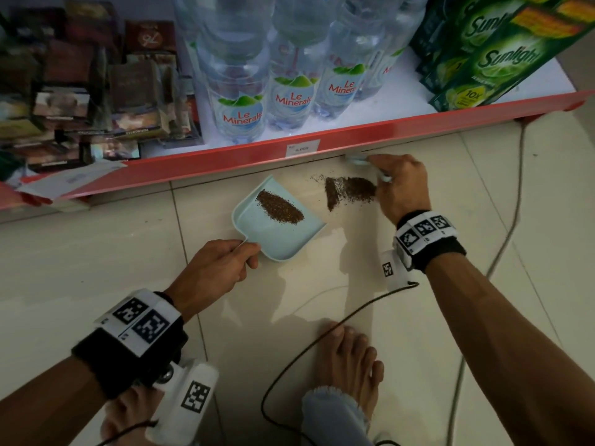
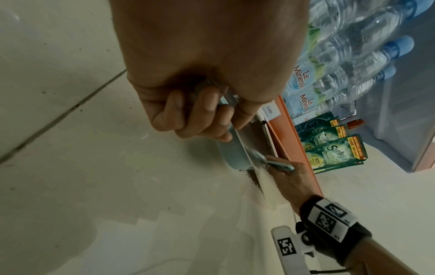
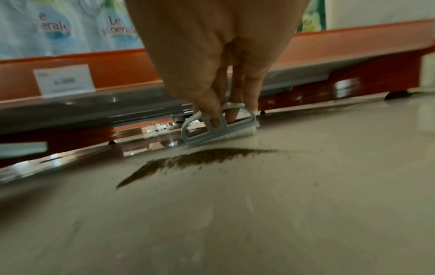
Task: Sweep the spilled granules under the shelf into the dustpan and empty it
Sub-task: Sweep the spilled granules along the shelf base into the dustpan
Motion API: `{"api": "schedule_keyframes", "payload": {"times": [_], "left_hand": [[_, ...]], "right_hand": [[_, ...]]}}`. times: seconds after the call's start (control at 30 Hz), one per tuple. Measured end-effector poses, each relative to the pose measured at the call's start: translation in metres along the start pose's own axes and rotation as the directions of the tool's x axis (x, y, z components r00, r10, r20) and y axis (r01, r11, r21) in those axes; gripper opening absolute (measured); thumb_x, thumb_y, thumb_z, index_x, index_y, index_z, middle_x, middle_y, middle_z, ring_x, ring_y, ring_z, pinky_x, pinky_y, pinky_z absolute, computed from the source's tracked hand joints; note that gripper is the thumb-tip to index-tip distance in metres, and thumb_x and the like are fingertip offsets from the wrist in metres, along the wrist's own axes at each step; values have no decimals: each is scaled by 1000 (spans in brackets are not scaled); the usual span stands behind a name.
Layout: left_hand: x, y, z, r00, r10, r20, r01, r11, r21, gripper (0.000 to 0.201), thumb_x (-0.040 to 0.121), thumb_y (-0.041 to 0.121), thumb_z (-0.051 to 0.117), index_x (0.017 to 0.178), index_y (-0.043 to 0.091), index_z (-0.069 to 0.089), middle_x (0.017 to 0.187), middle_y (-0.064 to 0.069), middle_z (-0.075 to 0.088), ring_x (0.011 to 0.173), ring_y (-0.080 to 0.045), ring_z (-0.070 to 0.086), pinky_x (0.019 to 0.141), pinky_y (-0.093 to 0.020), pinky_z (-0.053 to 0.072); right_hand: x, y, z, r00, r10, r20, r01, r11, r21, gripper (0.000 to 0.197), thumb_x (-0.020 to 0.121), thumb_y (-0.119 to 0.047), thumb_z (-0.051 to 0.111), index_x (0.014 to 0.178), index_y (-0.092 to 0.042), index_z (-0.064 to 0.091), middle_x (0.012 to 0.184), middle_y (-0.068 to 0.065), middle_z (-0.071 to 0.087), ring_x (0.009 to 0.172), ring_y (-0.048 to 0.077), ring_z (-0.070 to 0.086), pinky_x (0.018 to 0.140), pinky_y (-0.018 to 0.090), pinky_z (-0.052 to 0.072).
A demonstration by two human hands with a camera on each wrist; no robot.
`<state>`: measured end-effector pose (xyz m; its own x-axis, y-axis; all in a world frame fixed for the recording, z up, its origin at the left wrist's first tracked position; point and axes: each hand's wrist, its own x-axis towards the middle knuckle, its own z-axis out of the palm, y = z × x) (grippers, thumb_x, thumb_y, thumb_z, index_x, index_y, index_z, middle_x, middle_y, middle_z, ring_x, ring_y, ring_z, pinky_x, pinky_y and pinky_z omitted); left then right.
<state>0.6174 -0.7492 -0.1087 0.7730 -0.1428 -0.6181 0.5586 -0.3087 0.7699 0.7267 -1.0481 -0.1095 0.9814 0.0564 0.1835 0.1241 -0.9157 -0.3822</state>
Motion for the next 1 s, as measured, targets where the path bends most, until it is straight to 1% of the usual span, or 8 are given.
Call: {"api": "schedule_keyframes", "payload": {"times": [0.13,0.2,0.3,0.4,0.53,0.77,0.9,1.0], "left_hand": [[0,2,1,1000,1,14,-1,1000,2,36,95,34,54,67,12,61,44,7,39,35,-5,32,36,-12,28],[-1,1,0,1000,-2,16,2,1000,2,37,95,36,54,67,14,61,45,7,38,37,-7,32,36,-13,28],[-2,-1,-3,1000,-10,12,10,1000,4,37,94,37,53,65,16,61,47,6,38,38,-7,32,37,-15,27],[-2,-4,-4,1000,-12,12,12,1000,6,37,94,38,54,65,16,61,47,5,39,38,-8,32,38,-15,28],[-2,-3,-3,1000,-16,11,16,1000,4,37,93,38,54,63,17,61,46,5,40,37,-7,33,36,-14,28],[-6,-8,-8,1000,-18,-18,18,1000,2,38,93,39,54,62,18,61,45,7,40,36,-7,33,37,-14,28],[-11,-10,-11,999,-35,-22,35,999,-6,38,94,39,54,62,19,61,46,6,39,38,-7,32,38,-16,27],[-14,-11,-15,998,-44,-43,43,999,-29,38,94,38,54,64,17,61,49,3,39,39,-9,32,37,-16,27]], "right_hand": [[-11,-18,8,950,-239,200,220,969,109,38,81,9,62,114,-6,73,114,14,71,105,32,64,93,42,54],[-13,-20,6,951,-276,139,255,955,152,40,77,10,62,111,-6,74,112,12,73,102,31,65,91,40,54],[-7,-11,1,988,-150,-45,154,985,81,47,73,14,58,111,-8,74,110,11,73,98,32,65,88,39,54],[-3,-18,7,1000,-15,11,16,999,-40,53,70,14,55,115,-8,73,115,12,72,102,36,62,88,38,52],[-17,-42,17,959,-232,163,219,971,98,45,74,12,57,112,-5,73,114,11,72,101,35,63,89,40,52],[-1,-23,12,994,20,-104,-22,1000,-17,55,65,15,52,111,-7,74,105,12,74,93,35,63,81,34,52],[4,-38,19,993,-61,103,53,996,78,48,75,10,56,114,-12,74,113,10,73,98,29,68,89,35,54],[-4,-46,10,962,-219,163,189,965,182,32,78,-4,58,103,-12,76,100,9,76,88,25,69,84,36,56]]}}
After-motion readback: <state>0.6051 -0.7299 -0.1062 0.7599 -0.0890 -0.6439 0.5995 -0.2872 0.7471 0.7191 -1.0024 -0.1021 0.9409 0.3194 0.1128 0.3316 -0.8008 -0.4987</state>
